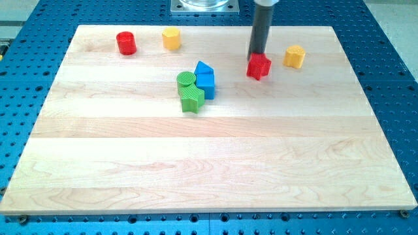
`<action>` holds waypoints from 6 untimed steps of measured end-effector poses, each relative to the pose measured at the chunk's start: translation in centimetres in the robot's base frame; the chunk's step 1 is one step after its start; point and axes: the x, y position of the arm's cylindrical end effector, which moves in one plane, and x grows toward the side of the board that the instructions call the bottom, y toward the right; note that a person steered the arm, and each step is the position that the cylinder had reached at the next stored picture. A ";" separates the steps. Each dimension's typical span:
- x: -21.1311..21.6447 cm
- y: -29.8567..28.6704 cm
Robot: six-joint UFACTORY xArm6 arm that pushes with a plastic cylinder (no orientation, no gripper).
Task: Move the red star to the left
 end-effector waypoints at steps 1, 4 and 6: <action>1.0 2.5; 3.7 1.0; 6.6 2.0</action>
